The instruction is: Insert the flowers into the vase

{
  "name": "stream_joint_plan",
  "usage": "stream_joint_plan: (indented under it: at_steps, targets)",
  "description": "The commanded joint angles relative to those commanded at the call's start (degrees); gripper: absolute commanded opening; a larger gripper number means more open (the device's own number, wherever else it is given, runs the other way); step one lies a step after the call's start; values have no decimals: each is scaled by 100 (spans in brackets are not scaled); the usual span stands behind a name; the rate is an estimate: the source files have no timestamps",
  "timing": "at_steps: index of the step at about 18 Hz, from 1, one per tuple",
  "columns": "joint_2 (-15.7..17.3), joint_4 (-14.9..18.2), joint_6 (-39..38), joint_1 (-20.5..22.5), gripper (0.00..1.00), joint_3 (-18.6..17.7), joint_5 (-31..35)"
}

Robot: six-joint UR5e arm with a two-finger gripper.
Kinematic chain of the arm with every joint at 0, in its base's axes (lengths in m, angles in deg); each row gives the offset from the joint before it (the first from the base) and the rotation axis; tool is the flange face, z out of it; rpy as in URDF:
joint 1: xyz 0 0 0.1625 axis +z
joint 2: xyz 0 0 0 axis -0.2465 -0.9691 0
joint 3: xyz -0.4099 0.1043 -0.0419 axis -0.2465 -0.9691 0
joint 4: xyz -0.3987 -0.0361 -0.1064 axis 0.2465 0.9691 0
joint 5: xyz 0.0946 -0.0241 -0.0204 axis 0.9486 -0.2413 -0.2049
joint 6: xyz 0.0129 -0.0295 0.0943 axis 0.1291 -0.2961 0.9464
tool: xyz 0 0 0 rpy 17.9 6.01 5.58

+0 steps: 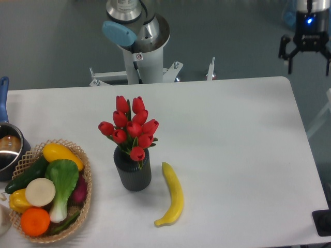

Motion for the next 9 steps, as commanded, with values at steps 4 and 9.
stream_joint_plan:
  at_steps: [4,9]
  targets:
    - [193,606,649,237,100,-79,98]
    - [361,941,1863,483,100,-202,404]
